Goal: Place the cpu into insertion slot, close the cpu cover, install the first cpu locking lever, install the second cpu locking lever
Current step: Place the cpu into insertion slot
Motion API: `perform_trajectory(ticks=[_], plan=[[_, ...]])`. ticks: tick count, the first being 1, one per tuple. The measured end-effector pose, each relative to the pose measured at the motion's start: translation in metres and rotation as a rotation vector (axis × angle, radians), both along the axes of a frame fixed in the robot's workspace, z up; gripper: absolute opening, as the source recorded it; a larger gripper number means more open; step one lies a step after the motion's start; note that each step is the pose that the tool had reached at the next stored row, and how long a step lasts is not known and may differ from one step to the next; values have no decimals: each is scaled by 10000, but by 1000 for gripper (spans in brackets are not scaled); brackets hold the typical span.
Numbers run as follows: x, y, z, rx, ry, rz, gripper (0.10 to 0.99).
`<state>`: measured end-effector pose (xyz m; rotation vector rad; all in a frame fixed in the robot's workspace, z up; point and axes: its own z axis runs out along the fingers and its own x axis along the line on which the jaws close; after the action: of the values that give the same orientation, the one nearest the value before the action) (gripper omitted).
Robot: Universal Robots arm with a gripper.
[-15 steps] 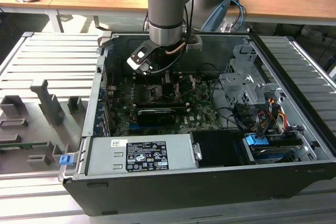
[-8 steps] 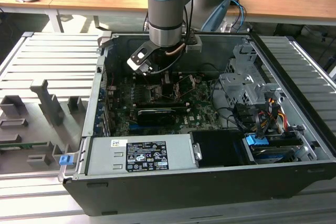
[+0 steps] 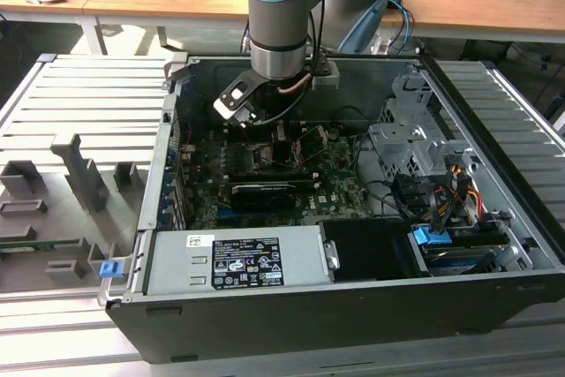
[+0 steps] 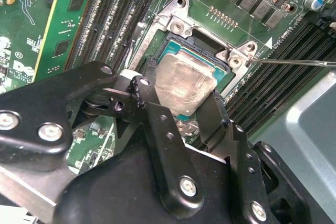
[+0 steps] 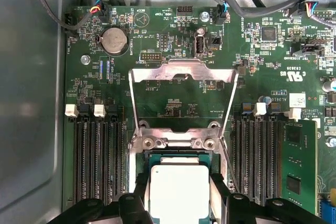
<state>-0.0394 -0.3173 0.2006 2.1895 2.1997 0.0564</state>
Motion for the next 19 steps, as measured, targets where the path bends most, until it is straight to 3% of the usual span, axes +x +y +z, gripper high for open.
perform_trajectory(ticks=[1,7,10,11,12,13,15,16,18,19], plan=[[0,0,0,0,0,1,616],[0,0,30,3,0,-1,616],[0,0,89,4,7,0,604],[0,0,108,3,15,0,537],[0,0,120,4,20,0,537],[0,0,126,5,21,0,353],[0,0,133,4,22,0,231],[0,0,134,5,22,0,231],[0,0,138,3,22,0,110],[0,0,139,4,22,0,106]])
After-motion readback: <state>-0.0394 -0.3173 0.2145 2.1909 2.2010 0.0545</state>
